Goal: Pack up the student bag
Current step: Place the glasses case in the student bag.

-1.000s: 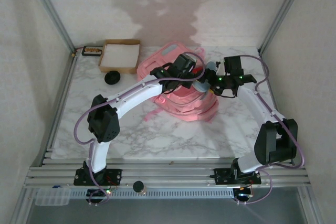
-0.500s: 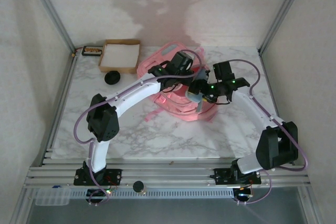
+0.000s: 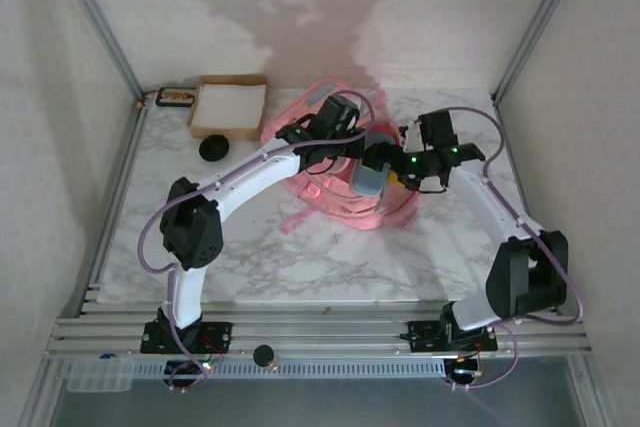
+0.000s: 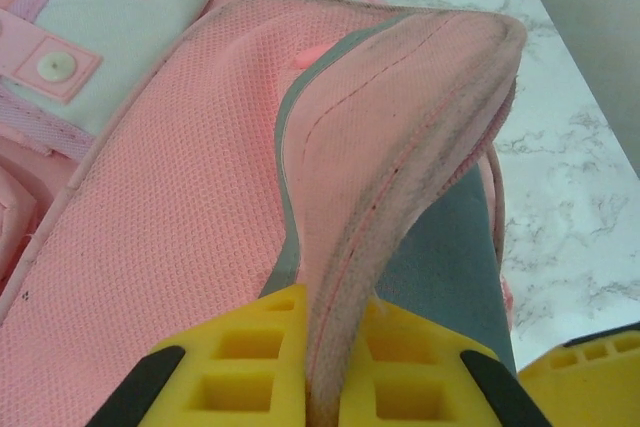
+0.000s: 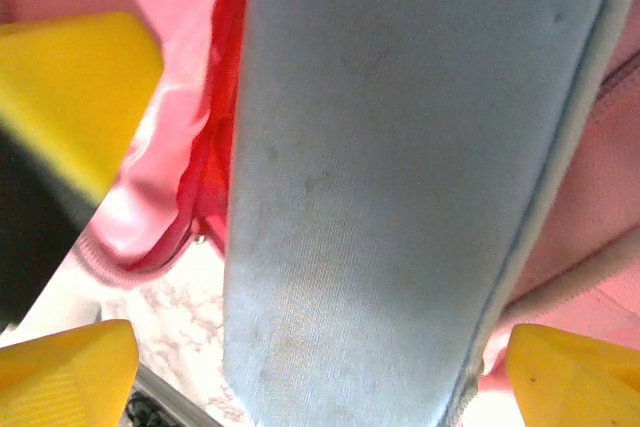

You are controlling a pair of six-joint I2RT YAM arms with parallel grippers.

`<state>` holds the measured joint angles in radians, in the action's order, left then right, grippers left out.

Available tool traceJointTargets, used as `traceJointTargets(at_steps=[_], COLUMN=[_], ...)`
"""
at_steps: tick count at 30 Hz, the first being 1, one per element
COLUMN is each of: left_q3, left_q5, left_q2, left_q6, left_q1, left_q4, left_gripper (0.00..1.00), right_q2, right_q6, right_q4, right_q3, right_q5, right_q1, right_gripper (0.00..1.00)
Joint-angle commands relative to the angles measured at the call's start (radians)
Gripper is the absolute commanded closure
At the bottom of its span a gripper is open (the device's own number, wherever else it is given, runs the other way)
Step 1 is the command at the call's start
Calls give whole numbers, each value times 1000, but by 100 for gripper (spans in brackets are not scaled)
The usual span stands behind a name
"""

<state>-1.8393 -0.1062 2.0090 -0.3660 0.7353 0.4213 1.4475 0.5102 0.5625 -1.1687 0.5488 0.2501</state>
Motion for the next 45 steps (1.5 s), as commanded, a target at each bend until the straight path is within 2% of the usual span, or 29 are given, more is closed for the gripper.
traceJointTargets(at_steps=[1,3,5,7,10,16,19,23,26,30,34,37,41,43,45], left_q3=[-8,-13,-11,-15,-18,-17,-18,-31,-28,-36,-32,-35,-43,-64,-65], left_q5=[-67,-75,-67,-72,-75,-78,-87,-77,-70,-92,-116,-114,-139,-121,-141], left_q2=[-92,-92,-92,-89,-88,-87,-91,-89,-97,-101,-100,-104,-97,-86,-87], left_q6=[-29,-30,-27,-21,-19,-24,-23,-2,23,52,-8,-46,-59,-60,-71], left_q1=[6,6,6,5,4,6,8,13,22,42,53,60,69,69,68], left_q4=[-119,-119,-114,-103,-105,-102,-105,-80,-66,-55,-79,-95,-118,-90,-96], left_gripper=[100,100,100,100,100,100,100,100,100,100,100,100,100,100,100], right_q2=[-32,7,22,17,44,74,97,81,68,81,103,131,190,190,175], right_q6=[45,46,36,33,54,118,129,208,288,415,555,585,623,628,636], right_q4=[-103,-103,-71,-63,-104,-251,-254,-314,-346,-391,-532,-495,-510,-571,-706], right_q3=[72,77,64,62,64,46,27,44,35,24,50,-11,3,29,79], right_q5=[131,127,73,31,63,156,142,106,59,-18,-53,-140,-231,-281,-319], right_q1=[-17,-24,-39,-47,-45,-41,-45,-65,-62,-47,-11,31,58,66,82], right_gripper=[22,24,25,14,16,36,49,70,83,83,87,86,86,85,81])
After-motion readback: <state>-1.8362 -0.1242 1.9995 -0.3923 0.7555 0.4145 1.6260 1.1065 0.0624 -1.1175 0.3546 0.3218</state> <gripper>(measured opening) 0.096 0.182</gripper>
